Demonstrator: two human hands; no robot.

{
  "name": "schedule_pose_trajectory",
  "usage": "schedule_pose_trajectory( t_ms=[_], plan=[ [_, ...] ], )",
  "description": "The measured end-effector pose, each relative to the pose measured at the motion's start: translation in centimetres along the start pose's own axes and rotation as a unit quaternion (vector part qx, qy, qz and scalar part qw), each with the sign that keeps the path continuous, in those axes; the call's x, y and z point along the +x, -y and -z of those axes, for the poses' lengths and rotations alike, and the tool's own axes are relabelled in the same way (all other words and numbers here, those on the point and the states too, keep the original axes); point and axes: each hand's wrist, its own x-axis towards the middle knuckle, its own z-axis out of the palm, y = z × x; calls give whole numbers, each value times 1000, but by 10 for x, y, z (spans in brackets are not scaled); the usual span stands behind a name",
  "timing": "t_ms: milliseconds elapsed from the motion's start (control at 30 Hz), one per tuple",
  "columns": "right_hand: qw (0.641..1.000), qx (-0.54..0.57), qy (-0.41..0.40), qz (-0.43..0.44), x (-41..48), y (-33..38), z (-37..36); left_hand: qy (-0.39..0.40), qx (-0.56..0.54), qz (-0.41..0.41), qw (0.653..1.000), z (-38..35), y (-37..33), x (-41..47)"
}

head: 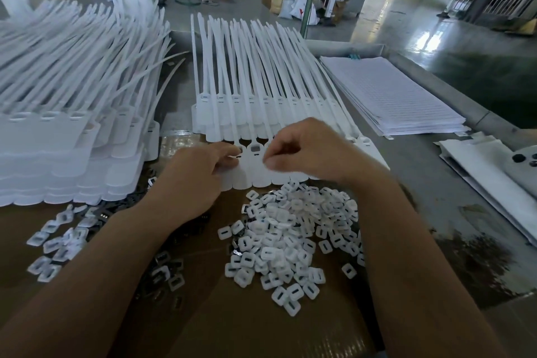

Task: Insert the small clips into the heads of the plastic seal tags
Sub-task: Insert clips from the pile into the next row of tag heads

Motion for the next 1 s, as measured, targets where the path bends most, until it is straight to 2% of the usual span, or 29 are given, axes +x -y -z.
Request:
schedule_pose_trajectory(
  t_ms=[133, 267, 500, 767, 1000],
  plan=[
    [991, -88, 98, 26, 3, 14, -22, -5, -9, -6, 1000, 0, 3, -1],
    [982, -132, 133, 25, 4, 19, -30, -6, -5, -16, 1000, 0, 5, 0],
    [982, -113, 150, 0, -2, 16, -20, -13, -3, -16, 1000, -3, 8, 1],
    [980, -139, 142, 12, 1, 22, -27, -12, 5, -28, 1000, 0, 7, 2],
    [974, -137, 180, 27, 1, 26, -28, -11, 10, -32, 999, 2, 8, 3]
  ],
)
